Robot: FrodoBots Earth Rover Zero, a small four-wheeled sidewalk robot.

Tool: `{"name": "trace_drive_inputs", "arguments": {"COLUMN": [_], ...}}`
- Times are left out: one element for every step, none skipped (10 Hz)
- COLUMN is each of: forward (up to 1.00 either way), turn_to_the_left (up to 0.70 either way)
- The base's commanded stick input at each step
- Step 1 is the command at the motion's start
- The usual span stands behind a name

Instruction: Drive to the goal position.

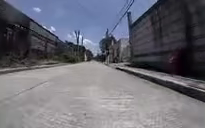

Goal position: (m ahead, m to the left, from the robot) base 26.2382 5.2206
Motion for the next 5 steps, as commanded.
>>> {"name": "trace_drive_inputs", "arguments": {"forward": [1.00, 1.00, 1.00, 1.00, 1.00], "turn_to_the_left": [-0.26, -0.26, -0.26, -0.26, 0.05]}}
